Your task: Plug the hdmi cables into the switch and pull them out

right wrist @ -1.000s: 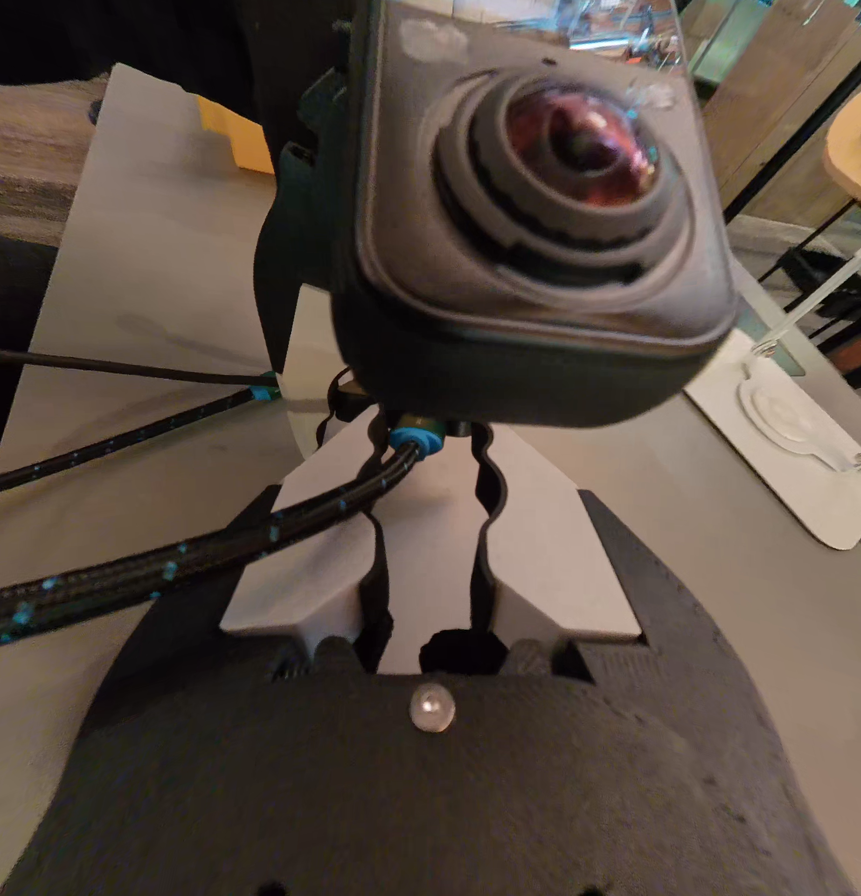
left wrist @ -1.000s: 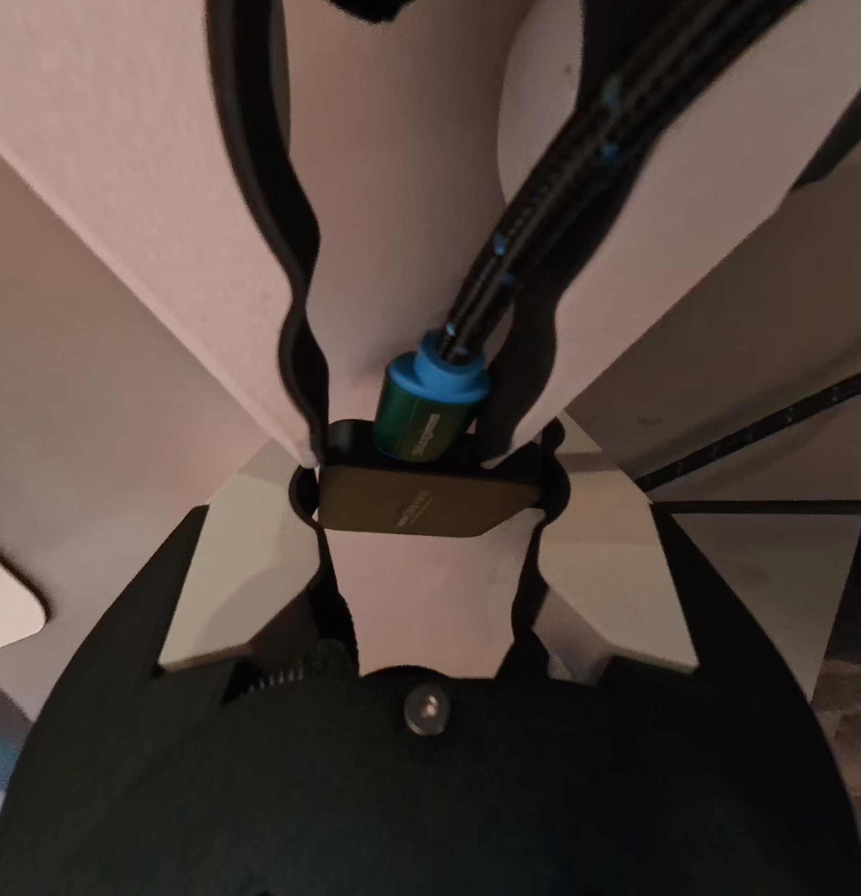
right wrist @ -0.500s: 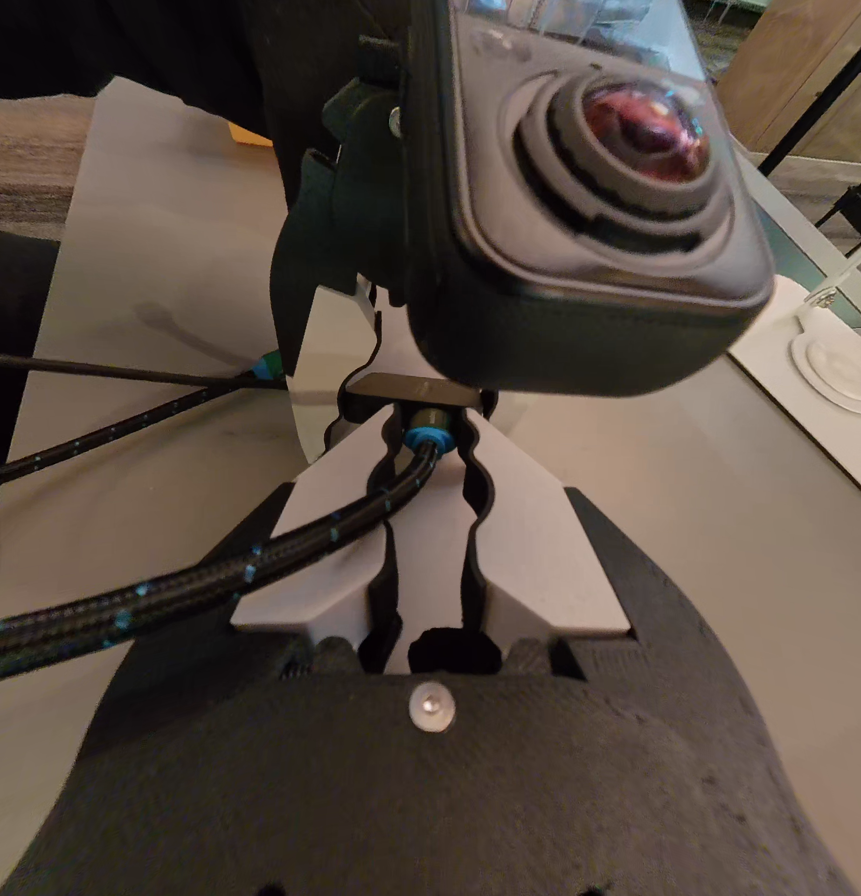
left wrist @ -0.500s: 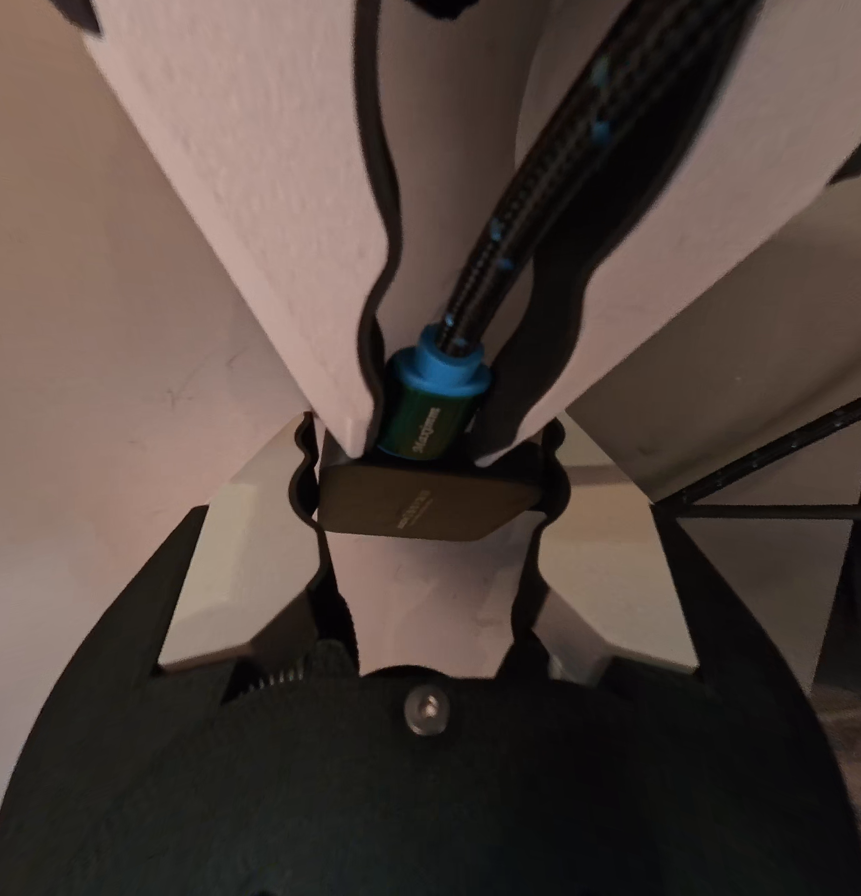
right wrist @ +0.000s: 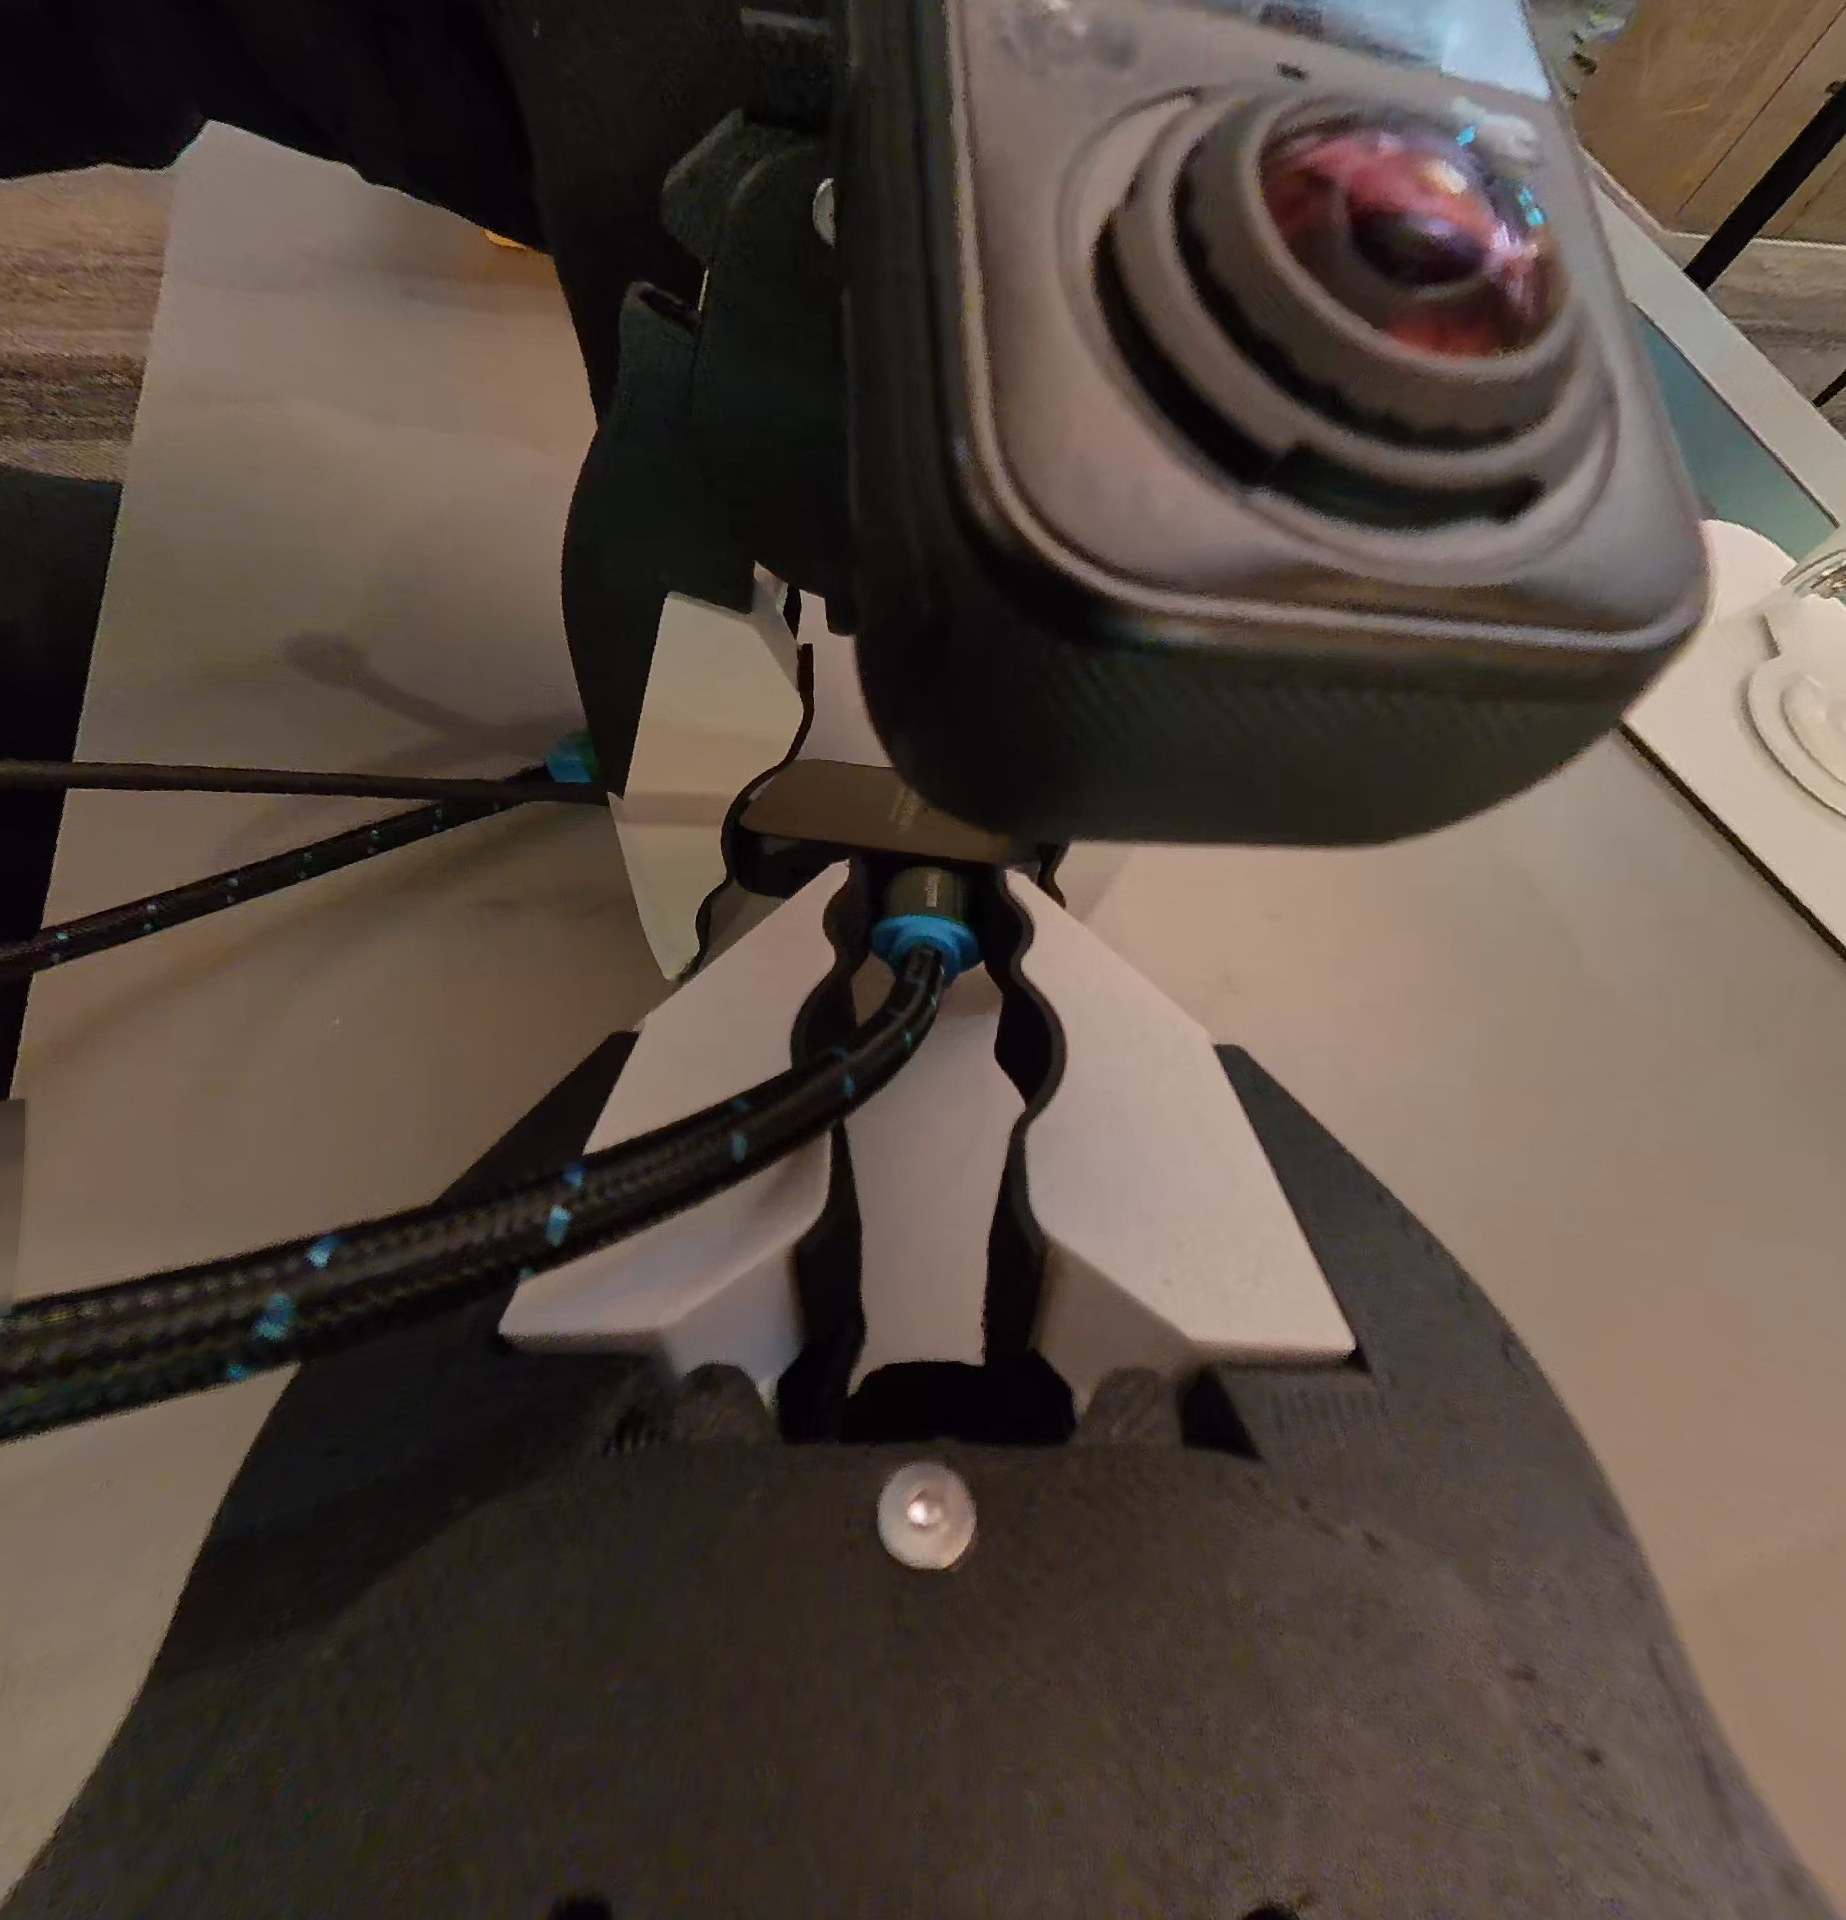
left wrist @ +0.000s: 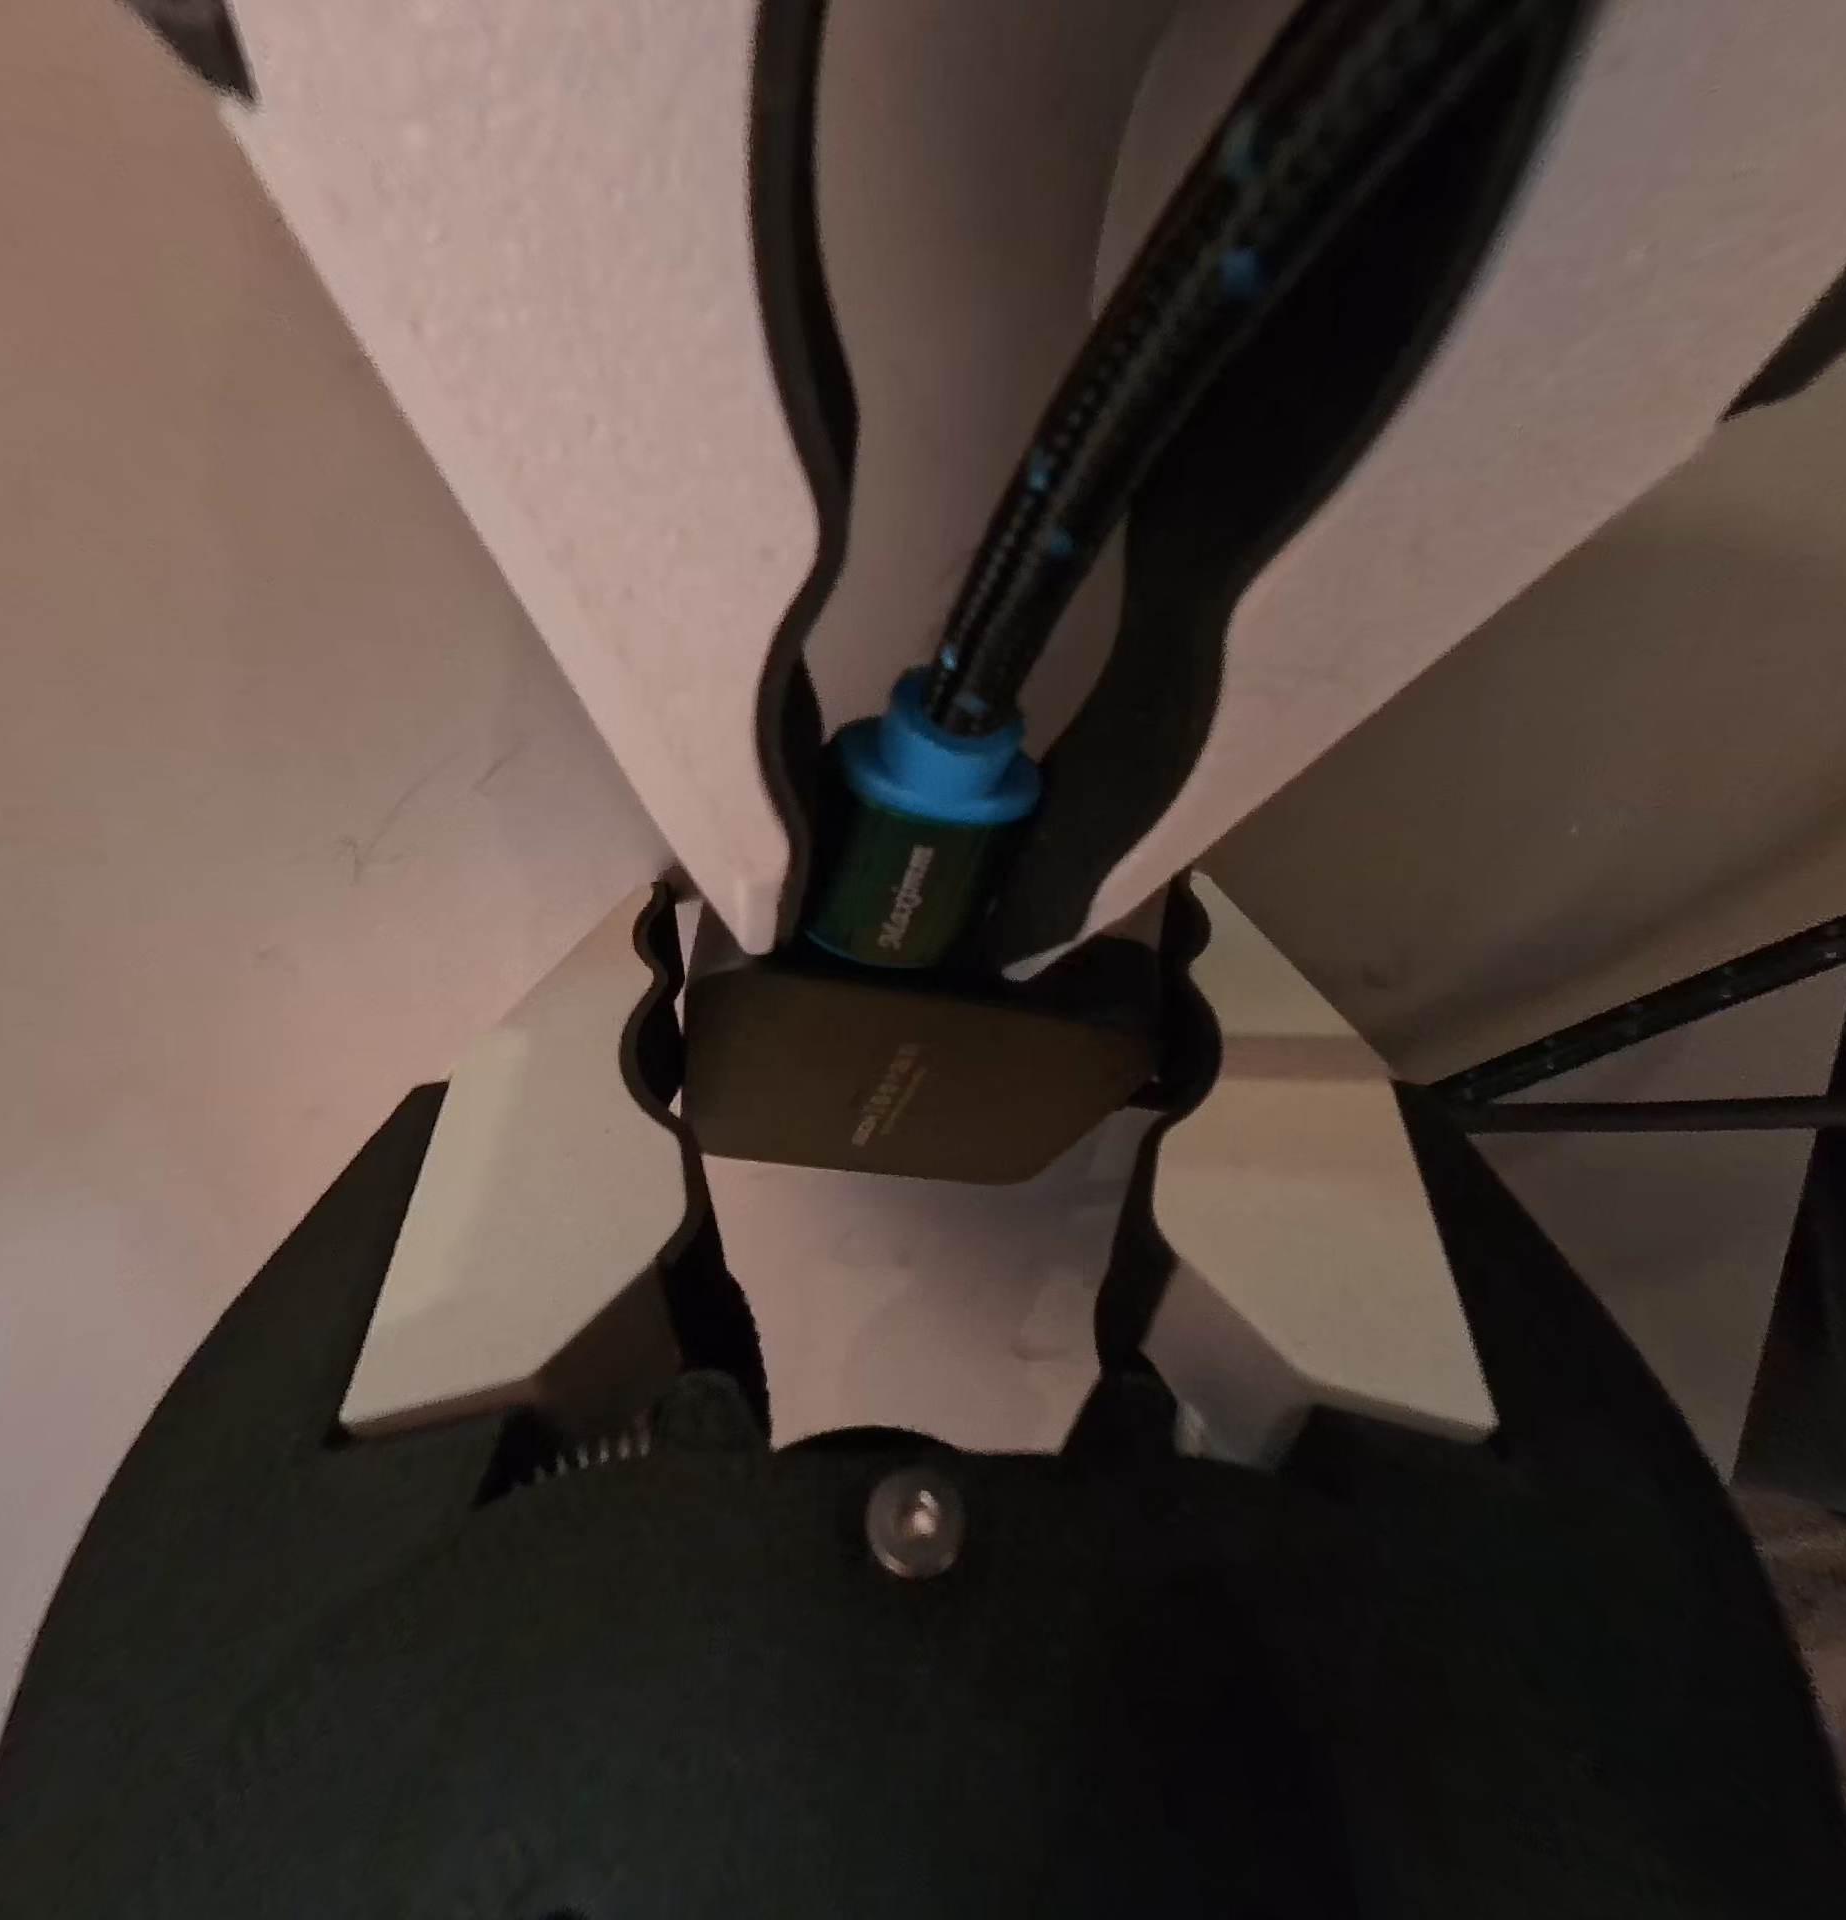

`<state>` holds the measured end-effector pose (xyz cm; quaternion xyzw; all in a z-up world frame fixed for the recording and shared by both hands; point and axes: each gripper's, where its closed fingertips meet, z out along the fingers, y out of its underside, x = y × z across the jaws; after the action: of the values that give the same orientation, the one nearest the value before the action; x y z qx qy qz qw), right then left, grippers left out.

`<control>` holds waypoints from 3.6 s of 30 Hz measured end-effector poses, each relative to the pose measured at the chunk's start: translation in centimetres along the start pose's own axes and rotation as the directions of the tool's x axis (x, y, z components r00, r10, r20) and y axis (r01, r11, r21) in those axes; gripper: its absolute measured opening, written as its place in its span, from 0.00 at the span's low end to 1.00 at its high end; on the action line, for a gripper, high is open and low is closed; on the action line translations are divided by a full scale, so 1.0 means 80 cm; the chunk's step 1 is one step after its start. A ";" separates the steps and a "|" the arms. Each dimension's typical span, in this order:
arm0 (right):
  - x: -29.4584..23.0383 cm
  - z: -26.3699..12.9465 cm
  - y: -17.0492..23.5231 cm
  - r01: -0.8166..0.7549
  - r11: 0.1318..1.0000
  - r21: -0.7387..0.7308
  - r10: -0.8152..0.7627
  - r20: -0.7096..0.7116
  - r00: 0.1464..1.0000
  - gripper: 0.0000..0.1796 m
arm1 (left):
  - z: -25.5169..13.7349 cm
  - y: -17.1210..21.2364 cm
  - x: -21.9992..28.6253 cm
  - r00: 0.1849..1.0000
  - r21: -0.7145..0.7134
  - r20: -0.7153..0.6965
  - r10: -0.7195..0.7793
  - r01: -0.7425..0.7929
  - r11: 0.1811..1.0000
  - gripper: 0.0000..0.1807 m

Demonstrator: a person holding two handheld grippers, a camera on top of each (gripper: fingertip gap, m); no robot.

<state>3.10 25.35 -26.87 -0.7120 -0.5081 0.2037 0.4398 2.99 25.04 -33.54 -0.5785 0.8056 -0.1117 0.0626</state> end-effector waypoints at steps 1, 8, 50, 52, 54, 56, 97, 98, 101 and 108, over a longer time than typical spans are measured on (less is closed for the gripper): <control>0.000 0.000 0.001 -0.005 1.000 -0.003 0.005 0.002 1.000 0.10 | 0.000 -0.001 0.000 1.000 0.004 0.002 -0.003 0.003 1.000 0.50; 0.001 -0.002 0.004 0.015 0.997 -0.069 -0.016 -0.018 1.000 0.11 | 0.003 -0.004 -0.003 1.000 0.016 0.025 -0.001 0.001 1.000 0.50; 0.020 -0.018 -0.005 -0.059 0.997 0.056 0.061 -0.024 0.998 0.11 | -0.016 0.009 -0.045 0.962 -0.078 0.274 0.014 0.008 0.997 0.50; 0.029 -0.024 -0.003 -0.031 0.999 0.032 0.034 -0.075 0.997 0.11 | -0.018 0.018 -0.053 0.963 -0.027 0.258 -0.073 0.083 0.996 0.49; 0.032 -0.029 -0.005 -0.020 0.999 0.032 0.023 -0.097 0.995 0.11 | -0.021 0.028 -0.057 0.956 0.012 0.257 -0.143 0.144 0.989 0.50; 0.037 -0.031 -0.008 -0.030 0.999 0.042 0.035 -0.121 0.992 0.11 | -0.026 0.039 -0.063 0.938 0.023 0.284 -0.197 0.199 0.980 0.50; 0.233 -0.467 0.179 -0.197 0.814 -0.547 -0.451 -0.807 0.381 0.12 | -0.042 0.136 -0.042 0.791 0.175 0.292 -0.538 0.508 0.843 0.50; 0.228 -0.459 0.188 -0.193 0.796 -0.574 -0.463 -0.782 0.418 0.12 | -0.041 0.136 -0.042 0.791 0.175 0.291 -0.538 0.508 0.843 0.50; 0.217 -0.452 0.222 -0.230 0.716 -0.659 -0.487 -0.709 0.511 0.13 | -0.041 0.135 -0.042 0.792 0.178 0.285 -0.539 0.509 0.842 0.50; 0.185 -0.446 0.248 -0.149 0.576 -0.804 -0.532 -0.507 0.678 0.10 | -0.040 0.132 -0.042 0.794 0.191 0.276 -0.542 0.507 0.841 0.50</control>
<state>46.15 21.84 -22.20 -0.7829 -0.4142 -0.3882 0.2545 -6.32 31.81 -33.23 -0.7850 0.5853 -0.0726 0.1894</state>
